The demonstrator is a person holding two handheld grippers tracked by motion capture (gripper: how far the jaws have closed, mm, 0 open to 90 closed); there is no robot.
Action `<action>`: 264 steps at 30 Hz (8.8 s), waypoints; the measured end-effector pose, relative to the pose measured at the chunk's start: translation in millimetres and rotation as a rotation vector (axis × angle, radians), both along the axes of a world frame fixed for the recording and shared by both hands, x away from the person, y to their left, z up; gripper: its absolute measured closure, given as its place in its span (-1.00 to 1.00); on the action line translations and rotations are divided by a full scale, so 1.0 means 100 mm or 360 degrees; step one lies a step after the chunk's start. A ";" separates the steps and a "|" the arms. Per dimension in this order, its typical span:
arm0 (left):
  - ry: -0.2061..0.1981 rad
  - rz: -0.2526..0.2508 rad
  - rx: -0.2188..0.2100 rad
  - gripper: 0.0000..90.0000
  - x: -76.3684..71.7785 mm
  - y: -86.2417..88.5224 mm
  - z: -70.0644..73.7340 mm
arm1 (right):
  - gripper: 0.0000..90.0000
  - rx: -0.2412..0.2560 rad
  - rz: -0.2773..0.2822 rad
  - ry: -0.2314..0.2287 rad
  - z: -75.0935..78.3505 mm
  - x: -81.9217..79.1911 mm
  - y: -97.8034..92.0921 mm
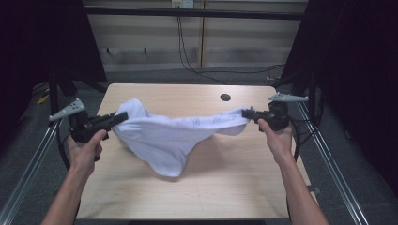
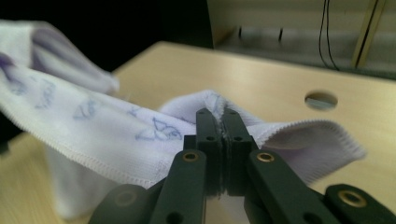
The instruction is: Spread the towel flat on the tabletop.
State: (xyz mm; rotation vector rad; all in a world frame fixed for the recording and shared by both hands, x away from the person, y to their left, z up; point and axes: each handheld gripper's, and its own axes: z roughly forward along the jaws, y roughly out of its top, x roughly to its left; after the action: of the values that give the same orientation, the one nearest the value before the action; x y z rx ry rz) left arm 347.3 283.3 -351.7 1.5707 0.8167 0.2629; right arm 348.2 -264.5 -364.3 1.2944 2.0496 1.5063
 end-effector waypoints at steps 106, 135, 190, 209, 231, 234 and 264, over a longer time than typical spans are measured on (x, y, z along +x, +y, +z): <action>0.0497 -0.0328 0.0670 0.87 -0.71 -0.55 -1.44 | 0.39 -0.0382 0.0458 0.0187 -1.01 -0.66 0.73; 0.0543 -0.0249 0.0717 0.77 -0.72 -0.46 -1.47 | 0.93 -0.0580 0.0866 0.0137 -1.25 -0.73 2.39; 0.0494 -0.0391 0.0621 0.97 -0.68 -0.54 -1.40 | -0.10 -0.0456 0.0153 0.0409 -1.13 -0.66 0.55; 0.0366 -0.0251 0.0306 0.98 -0.63 -0.25 -1.11 | 0.86 -0.0629 0.0193 0.0379 -1.26 -0.47 0.84; 0.0230 -0.0514 0.0273 0.98 -1.35 -0.12 -0.78 | 0.82 0.0016 0.0503 0.0003 -0.56 -1.75 0.24; 0.0242 -0.0663 0.0367 0.98 -1.51 -0.14 -0.86 | 0.67 -0.0022 0.0591 0.0115 -0.76 -2.03 0.23; 0.0410 -0.0612 0.0794 0.76 -0.62 -1.05 -1.48 | 0.21 -0.0190 0.0645 0.0377 -1.13 -1.34 0.91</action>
State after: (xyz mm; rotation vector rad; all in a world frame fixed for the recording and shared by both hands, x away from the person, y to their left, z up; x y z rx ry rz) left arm 285.7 178.7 -499.5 2.2274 0.6518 -0.0235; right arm 213.9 -173.7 -477.6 1.1030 2.6382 1.4064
